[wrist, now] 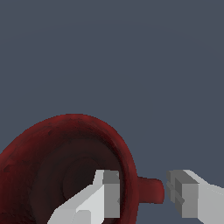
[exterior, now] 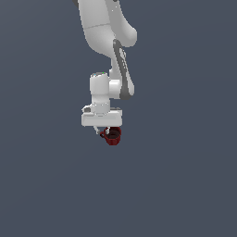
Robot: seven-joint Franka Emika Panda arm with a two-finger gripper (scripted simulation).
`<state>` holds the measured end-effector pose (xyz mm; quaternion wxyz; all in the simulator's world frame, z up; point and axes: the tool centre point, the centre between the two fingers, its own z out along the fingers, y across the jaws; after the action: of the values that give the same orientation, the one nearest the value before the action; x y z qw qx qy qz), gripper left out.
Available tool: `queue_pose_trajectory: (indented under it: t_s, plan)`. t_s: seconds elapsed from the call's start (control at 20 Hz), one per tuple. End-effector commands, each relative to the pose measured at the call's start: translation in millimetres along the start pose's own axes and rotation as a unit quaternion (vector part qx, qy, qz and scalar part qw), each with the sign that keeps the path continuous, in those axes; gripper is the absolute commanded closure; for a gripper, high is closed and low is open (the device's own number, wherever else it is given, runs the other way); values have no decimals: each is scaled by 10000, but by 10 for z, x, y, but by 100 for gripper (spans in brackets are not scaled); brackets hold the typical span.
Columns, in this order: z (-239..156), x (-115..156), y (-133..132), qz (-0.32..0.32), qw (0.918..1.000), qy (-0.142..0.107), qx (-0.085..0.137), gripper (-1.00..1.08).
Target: Pick up the object and move it to a goal position.
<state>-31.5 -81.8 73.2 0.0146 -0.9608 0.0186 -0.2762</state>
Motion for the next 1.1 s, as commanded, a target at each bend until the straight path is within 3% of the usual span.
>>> queue_pose_trajectory:
  t_s: [0.0,0.4,1.05]
  plan:
    - [-12,-9,-5,-2,10000,1,2,108]
    - [-171,-162,-37,-6,10000,0,2,108]
    - [-654,-626,-143,-15,10000,-3,4,108]
